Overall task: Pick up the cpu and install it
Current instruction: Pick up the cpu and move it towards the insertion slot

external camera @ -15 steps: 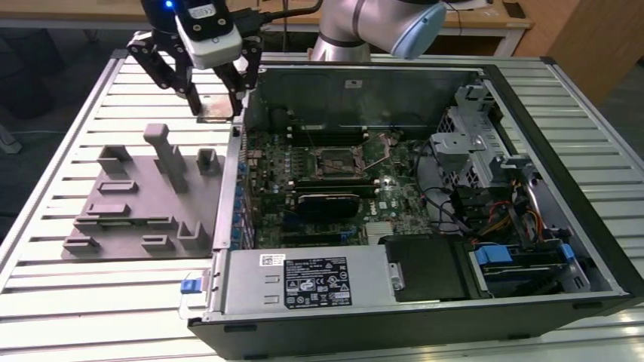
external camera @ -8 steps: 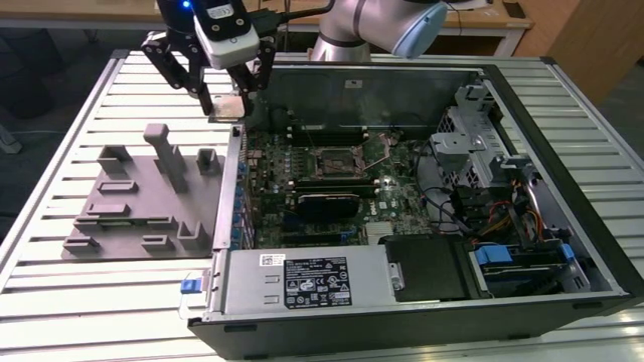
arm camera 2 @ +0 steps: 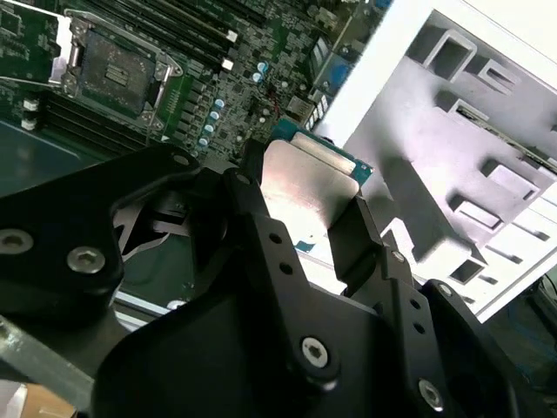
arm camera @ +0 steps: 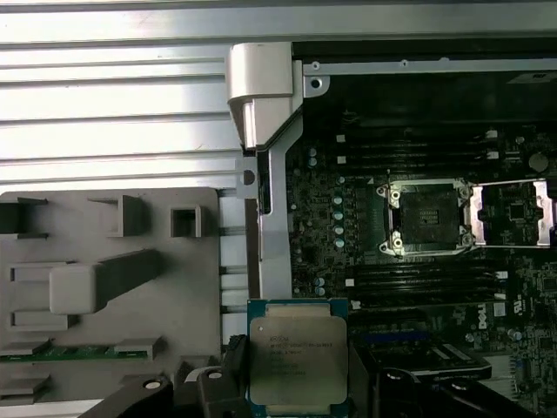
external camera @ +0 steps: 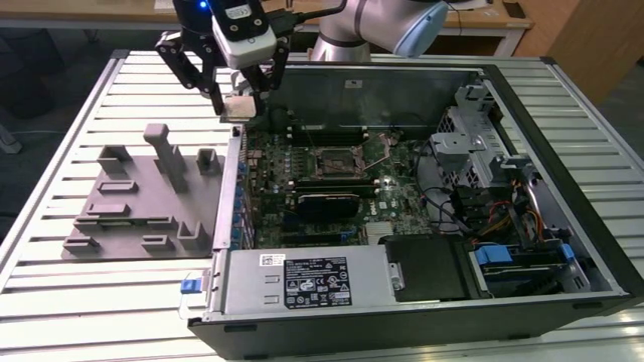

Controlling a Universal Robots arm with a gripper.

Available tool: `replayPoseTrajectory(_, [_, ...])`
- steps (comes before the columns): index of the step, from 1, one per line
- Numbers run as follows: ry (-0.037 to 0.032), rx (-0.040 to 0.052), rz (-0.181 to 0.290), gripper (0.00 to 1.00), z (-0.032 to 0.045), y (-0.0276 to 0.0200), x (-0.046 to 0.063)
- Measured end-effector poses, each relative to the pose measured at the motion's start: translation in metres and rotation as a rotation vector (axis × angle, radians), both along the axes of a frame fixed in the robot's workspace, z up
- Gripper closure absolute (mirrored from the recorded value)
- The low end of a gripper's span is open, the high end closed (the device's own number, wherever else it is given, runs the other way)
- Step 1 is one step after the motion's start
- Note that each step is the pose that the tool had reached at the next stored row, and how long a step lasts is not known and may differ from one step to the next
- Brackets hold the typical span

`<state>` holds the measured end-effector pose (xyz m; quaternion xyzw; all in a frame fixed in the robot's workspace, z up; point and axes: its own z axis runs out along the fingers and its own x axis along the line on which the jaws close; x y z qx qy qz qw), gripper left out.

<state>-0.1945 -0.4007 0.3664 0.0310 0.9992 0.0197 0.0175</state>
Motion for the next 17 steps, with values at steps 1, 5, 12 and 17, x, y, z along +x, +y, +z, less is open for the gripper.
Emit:
replayPoseTrajectory(1, [0.0, 0.0, 0.0, 0.46, 0.0, 0.0, 0.002])
replayPoseTrajectory(5, [0.0, 0.0, 0.0, 0.46, 0.0, 0.0, 0.008])
replayPoseTrajectory(12, [0.0001, 0.0, 0.0, 0.46, 0.0, 0.0, 0.019])
replayPoseTrajectory(17, [0.0, 0.0, 0.0, 0.46, 0.0, 0.0, 0.028])
